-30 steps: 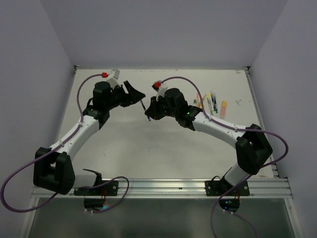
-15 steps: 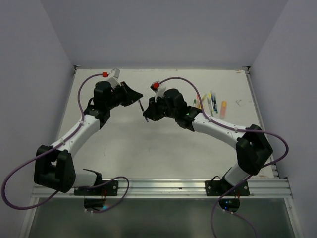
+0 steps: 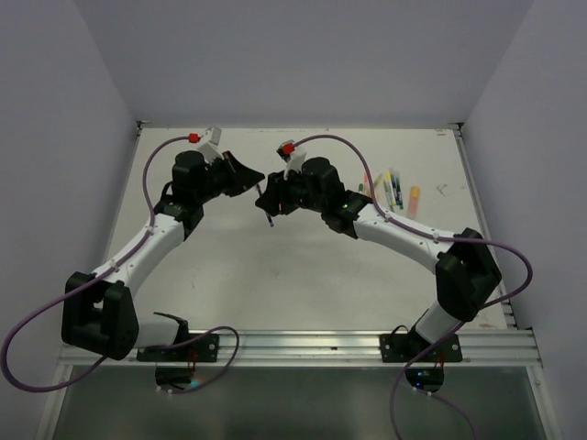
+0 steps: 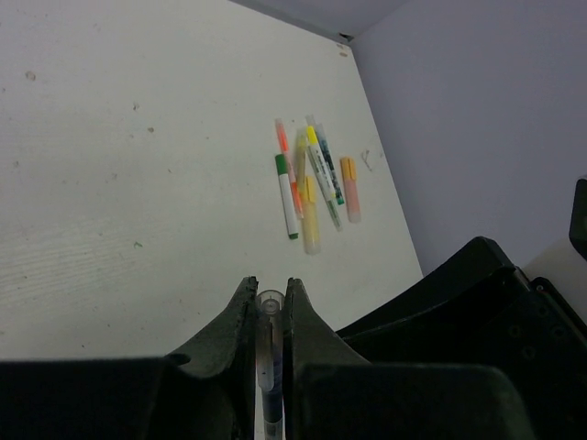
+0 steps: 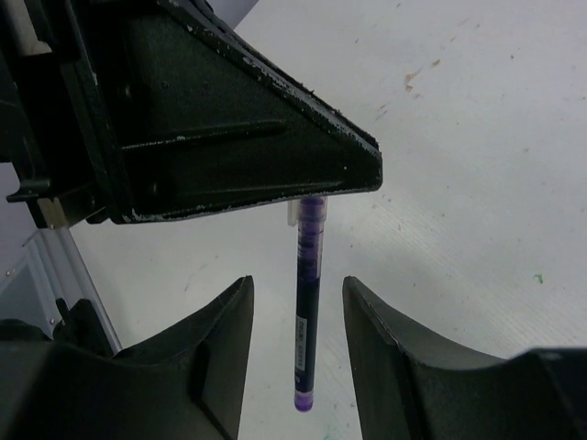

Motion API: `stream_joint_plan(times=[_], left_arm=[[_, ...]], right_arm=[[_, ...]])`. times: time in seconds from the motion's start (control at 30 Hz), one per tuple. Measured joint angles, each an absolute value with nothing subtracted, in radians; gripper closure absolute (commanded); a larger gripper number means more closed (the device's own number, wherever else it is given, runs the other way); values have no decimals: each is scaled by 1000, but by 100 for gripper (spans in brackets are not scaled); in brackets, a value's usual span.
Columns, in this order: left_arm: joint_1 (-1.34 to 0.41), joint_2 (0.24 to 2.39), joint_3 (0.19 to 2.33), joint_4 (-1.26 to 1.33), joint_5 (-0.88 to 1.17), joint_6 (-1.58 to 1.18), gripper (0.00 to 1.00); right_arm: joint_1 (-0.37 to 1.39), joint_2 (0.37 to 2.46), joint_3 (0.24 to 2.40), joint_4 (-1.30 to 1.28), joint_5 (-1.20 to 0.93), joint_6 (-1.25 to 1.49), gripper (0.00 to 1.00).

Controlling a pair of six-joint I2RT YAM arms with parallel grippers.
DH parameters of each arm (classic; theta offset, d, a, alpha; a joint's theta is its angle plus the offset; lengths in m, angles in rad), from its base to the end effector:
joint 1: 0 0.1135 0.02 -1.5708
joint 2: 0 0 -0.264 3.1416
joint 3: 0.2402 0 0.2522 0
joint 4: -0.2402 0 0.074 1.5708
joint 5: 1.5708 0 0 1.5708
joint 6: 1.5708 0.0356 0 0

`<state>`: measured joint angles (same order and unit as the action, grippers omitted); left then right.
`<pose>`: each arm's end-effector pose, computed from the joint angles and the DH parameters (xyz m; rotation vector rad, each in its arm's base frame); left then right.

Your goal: Open the pen caps

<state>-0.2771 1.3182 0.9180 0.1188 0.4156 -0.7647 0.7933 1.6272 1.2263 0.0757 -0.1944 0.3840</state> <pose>0.2898 -0.0974 0.2993 -0.1710 1.9701 -1.0880 0.2666 0.2807 0.3019 -0.5459 1.9382 0.9639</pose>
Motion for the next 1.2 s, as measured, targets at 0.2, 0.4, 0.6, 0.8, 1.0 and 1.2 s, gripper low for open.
stream_joint_plan(times=[0.2, 0.4, 0.6, 0.8, 1.0, 1.2], left_arm=[[-277, 1305, 917, 135, 415, -765, 100], [-278, 1299, 905, 166, 412, -766, 100], [-281, 1299, 902, 162, 398, -766, 100], [-314, 1298, 901, 155, 366, -768, 100], [-342, 1296, 901, 163, 334, -783, 100], [-280, 1274, 903, 381, 89, -785, 100]], right_arm=[[794, 1665, 1269, 79, -190, 382, 60], [796, 1691, 1274, 80, -193, 377, 98], [798, 1684, 1244, 109, -192, 373, 100], [798, 1625, 1142, 178, -179, 368, 100], [798, 1578, 1047, 269, -168, 364, 100], [815, 1568, 902, 131, -181, 361, 100]])
